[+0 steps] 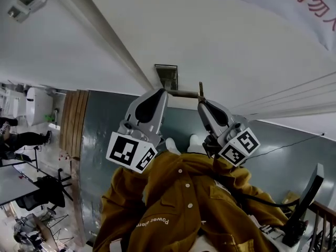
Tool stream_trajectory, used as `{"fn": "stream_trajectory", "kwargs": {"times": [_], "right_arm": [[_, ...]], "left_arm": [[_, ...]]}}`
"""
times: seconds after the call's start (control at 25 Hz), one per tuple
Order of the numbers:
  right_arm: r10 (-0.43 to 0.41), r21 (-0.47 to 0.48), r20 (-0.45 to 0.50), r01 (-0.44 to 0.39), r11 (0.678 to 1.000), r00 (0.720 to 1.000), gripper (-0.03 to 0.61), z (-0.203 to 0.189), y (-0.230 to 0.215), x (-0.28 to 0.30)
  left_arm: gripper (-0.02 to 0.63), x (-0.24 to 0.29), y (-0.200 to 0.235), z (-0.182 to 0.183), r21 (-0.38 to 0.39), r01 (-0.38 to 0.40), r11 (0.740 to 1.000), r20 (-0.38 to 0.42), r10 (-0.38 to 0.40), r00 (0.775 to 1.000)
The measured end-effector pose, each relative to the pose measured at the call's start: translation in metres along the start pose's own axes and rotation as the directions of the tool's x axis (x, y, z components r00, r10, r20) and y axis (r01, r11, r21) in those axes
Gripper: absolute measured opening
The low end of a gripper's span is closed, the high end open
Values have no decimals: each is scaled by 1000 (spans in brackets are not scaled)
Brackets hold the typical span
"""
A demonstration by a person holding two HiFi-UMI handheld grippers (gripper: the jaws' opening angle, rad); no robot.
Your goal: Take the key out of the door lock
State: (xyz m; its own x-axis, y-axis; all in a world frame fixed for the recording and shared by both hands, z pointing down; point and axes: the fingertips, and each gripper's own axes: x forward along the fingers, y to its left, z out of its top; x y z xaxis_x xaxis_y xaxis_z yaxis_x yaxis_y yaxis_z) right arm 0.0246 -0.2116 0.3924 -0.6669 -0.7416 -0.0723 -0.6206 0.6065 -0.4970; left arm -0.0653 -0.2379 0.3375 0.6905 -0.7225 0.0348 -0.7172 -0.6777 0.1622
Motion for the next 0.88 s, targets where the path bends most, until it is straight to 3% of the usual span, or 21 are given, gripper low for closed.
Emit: {"fn": "stream_trajectory", "kwargs": {"times": [0.28,0.88], "right_arm": [[-3,0,26,3,1000,1000,25,18,11,1],[-6,20,24,5,1000,1000,25,17,10,-2]], "left_arm": [[2,-19,-9,-13,-66,-14,998,-24,12,1000],[2,-28,-14,-29,-108,-16,994,-46,11,999]]}}
